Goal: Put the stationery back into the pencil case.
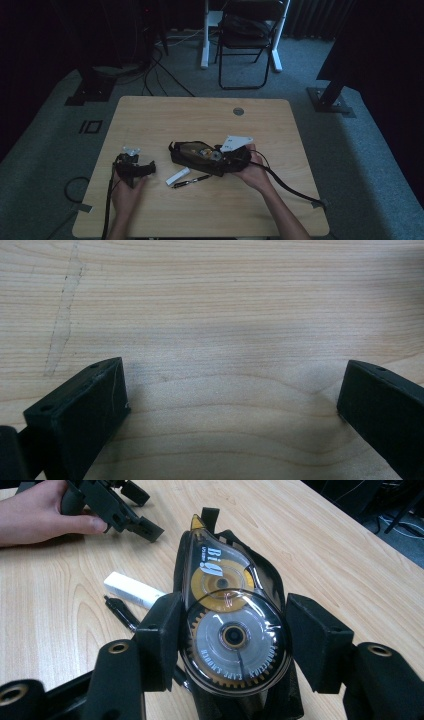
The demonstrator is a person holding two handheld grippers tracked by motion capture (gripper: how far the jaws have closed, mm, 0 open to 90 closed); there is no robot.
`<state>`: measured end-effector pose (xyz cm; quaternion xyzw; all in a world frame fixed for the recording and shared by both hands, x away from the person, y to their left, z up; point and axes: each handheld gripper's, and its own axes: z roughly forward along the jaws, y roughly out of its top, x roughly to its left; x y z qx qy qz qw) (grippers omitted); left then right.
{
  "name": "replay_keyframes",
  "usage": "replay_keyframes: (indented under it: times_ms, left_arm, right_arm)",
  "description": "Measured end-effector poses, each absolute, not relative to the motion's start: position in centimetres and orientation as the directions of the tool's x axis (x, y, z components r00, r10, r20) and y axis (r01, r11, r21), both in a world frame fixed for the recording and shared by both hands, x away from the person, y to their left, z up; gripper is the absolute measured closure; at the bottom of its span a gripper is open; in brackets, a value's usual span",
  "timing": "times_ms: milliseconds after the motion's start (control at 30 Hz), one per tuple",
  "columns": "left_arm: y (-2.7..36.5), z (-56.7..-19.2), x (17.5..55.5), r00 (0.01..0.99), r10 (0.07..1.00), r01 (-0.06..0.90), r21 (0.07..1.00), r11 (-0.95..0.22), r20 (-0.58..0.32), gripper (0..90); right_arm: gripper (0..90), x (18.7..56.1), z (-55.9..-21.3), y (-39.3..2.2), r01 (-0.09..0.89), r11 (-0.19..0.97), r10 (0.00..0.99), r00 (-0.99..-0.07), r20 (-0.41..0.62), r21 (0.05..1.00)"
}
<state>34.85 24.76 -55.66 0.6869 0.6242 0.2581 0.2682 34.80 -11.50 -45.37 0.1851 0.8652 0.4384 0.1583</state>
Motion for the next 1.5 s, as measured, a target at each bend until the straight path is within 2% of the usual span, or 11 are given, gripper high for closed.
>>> replay_keyframes:
  times_ms: [1000,1500]
  left_arm:
    - [24.8,-55.6,34.8,0.090,0.996,0.721,0.689,-0.079,0.020,0.0]
    - [24.8,-55.6,34.8,0.089,0.996,0.720,0.690,-0.078,0.019,0.0]
  right_arm:
    - [41.6,35.9,-44.0,-10.9,0.171,0.543,0.464,-0.877,-0.124,0.822]
    - [41.6,36.8,-44.8,-9.9,0.189,0.537,0.471,-0.876,-0.106,0.822]
